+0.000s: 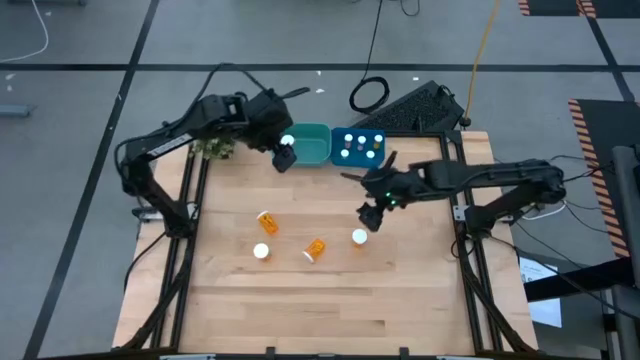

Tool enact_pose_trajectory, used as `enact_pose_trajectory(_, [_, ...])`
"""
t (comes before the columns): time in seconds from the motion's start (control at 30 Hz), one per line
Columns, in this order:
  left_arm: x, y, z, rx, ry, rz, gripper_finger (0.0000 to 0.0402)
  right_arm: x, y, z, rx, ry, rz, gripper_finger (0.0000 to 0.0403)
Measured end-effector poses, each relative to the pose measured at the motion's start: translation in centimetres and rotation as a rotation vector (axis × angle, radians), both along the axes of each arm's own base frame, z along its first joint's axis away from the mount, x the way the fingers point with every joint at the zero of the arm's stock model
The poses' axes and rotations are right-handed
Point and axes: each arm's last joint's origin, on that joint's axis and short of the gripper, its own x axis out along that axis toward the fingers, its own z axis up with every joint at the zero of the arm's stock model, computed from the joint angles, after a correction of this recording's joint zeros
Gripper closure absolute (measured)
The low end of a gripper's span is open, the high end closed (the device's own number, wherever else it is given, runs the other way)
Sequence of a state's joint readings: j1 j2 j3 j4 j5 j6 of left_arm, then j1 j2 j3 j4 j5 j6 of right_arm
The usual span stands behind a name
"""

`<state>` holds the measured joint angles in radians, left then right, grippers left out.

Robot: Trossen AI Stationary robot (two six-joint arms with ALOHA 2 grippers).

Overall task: Pick and place medicine bottles into bin by pill shape (circle, oval)
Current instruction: Put the large orange capsule bottle into the green bin

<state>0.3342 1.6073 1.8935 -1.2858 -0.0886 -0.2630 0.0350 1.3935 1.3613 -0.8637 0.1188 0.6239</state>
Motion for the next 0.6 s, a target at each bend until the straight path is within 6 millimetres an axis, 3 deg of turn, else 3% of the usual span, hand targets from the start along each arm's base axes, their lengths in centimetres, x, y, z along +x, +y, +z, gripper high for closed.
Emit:
enact_pose_trajectory(0.13, [-1.0,-1.4,-1.3,-0.006,-0.014,-0.020,0.0103,1.2,0.7,-1.6,0.227,0.054,-0.171,0.0105])
enact_pose_trajectory(0.3, [-2.3,-2.8,-2.9,-0.028,-0.053,-0.056,0.0103,1.9,1.6,-3.8,0.400,0.206,-0.332,0.0099])
enact_pose_trajectory(0.6, [-3.0,-4.1,-5.3,-0.067,-0.004,-0.114,0.0103,2.5,2.2,-5.8,0.467,0.317,-0.546,0.0099])
